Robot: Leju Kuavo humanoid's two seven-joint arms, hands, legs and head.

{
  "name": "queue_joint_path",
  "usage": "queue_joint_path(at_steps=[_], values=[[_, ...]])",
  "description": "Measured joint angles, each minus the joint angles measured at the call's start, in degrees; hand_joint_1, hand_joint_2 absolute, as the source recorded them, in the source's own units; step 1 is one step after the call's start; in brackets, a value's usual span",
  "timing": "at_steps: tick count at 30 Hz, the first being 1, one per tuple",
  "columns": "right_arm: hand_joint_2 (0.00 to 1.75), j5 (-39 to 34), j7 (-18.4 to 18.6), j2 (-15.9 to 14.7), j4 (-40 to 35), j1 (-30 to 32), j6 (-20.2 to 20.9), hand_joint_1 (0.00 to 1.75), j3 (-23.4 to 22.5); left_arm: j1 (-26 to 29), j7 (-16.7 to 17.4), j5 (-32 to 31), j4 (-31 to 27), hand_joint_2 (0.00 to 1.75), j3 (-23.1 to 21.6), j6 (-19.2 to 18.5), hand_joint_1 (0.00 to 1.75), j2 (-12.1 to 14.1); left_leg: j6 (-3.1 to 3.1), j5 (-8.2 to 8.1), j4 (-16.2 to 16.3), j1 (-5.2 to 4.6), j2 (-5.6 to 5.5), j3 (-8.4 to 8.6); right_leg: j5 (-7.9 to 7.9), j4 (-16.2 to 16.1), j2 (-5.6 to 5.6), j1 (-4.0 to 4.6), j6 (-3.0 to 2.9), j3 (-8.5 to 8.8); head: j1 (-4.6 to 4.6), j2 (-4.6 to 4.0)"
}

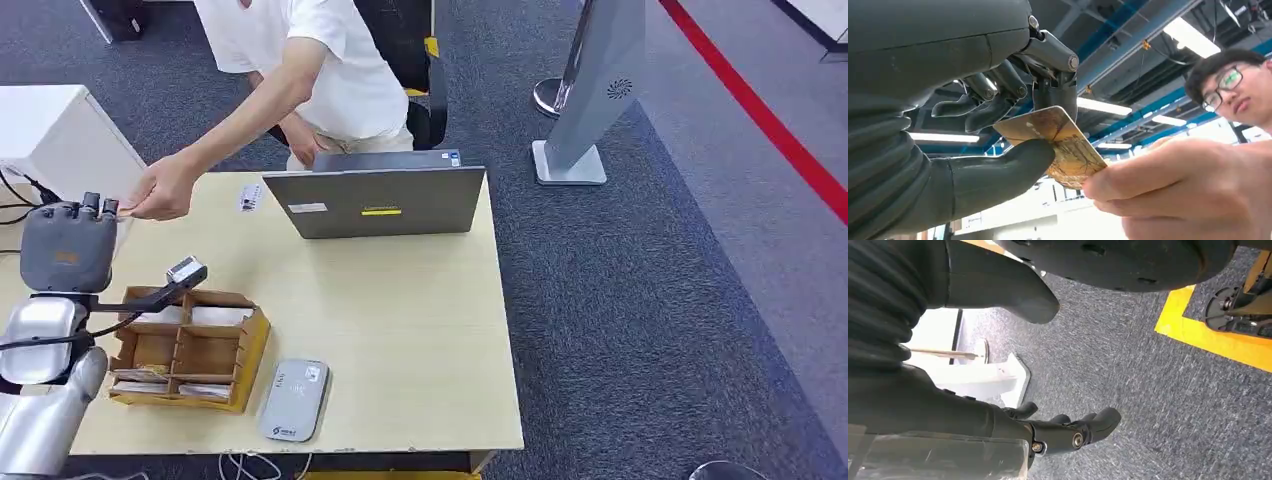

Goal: Pass the card to the sensor for recognition and then transmit it.

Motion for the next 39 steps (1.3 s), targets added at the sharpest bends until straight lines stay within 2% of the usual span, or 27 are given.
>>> queue_joint_path(at_steps=[3,4,14,16,20,25,30,35,36,37,39], values=[[1.75,0.0,0.0,0.0,0.0,0.0,0.2,0.00,0.2,-0.7,0.0,0.2,1.6,1.75,0.0,0.0,1.75,-0.3,0.04,-0.05,0.0,0.00,0.10,-0.01,-0.01,0.0,0.08,0.00,0.00,-0.04,-0.02,0.00],[1.75,0.0,0.0,0.0,0.0,0.0,0.2,0.00,0.2,-0.9,0.0,0.2,2.0,1.75,0.0,0.0,0.00,-0.5,0.04,-0.05,0.0,0.00,0.12,-0.01,-0.01,0.0,0.10,0.00,0.00,-0.06,0.00,0.00],[1.75,-0.4,0.3,0.0,0.0,0.0,0.2,0.00,0.2,-0.6,-0.9,3.5,2.8,1.75,1.0,-0.9,0.00,-0.9,-0.02,-0.08,0.0,0.01,0.06,0.01,-0.07,0.0,0.04,0.01,-0.03,-0.01,-0.02,0.00],[1.75,-1.0,0.5,0.0,0.0,0.1,0.0,0.00,0.2,1.1,-1.0,4.4,0.2,1.75,1.1,-2.0,0.00,-1.0,-0.02,-0.08,0.0,0.00,0.07,0.01,-0.07,0.0,0.05,0.00,-0.03,0.00,-0.02,0.00],[1.75,-2.2,0.3,0.0,0.0,0.1,-0.7,0.00,0.0,6.2,-0.4,4.7,-9.6,1.75,1.1,-4.7,0.00,-1.1,-0.02,-0.09,0.0,-0.01,0.07,-0.01,-0.07,0.0,0.06,0.00,-0.03,0.01,-0.02,0.00],[1.75,-3.4,0.3,0.0,0.0,0.4,-1.4,0.00,-1.1,14.1,0.3,5.0,-22.5,1.75,1.3,-4.1,0.00,0.0,-0.03,-0.16,0.0,-0.01,0.05,-0.02,-0.11,0.0,0.04,0.00,-0.03,0.00,-0.02,0.00],[1.75,-4.4,0.3,0.0,0.0,0.7,-2.3,0.00,-2.3,24.5,-0.3,6.8,-33.1,1.75,4.7,0.9,0.00,1.4,-0.07,-0.19,-0.1,0.00,0.14,0.04,-0.19,0.0,0.07,0.01,-0.08,0.00,-0.07,0.00],[1.75,-4.5,0.3,0.0,0.0,0.7,-2.4,0.00,-2.5,26.2,-0.6,6.9,-34.3,1.75,5.5,1.7,0.00,1.5,-0.07,-0.19,-0.1,0.00,0.11,0.03,-0.21,0.0,0.05,0.01,-0.10,0.00,-0.04,0.00],[1.75,-4.6,0.3,0.0,0.0,0.8,-2.5,0.00,-2.7,28.9,-1.3,7.3,-36.4,1.75,7.2,3.0,0.00,1.4,-0.07,-0.19,-0.1,0.00,0.08,0.02,-0.22,0.0,0.00,0.01,-0.10,0.01,-0.04,0.00],[1.75,-4.9,-0.1,0.0,0.0,0.9,-2.7,0.00,-3.5,36.2,-3.3,8.9,-41.4,1.75,12.4,6.1,0.00,0.6,-0.06,-0.19,-0.1,0.00,0.05,0.01,-0.22,0.0,-0.05,0.00,-0.10,0.03,-0.07,0.00],[1.75,-4.9,-0.4,0.0,0.0,0.9,-2.6,0.00,-3.9,38.8,-4.1,11.3,-42.9,1.75,14.7,7.7,0.00,-0.5,-0.06,-0.19,-0.1,-0.01,0.02,0.02,-0.22,0.0,-0.09,0.00,-0.10,0.07,-0.07,0.00]])
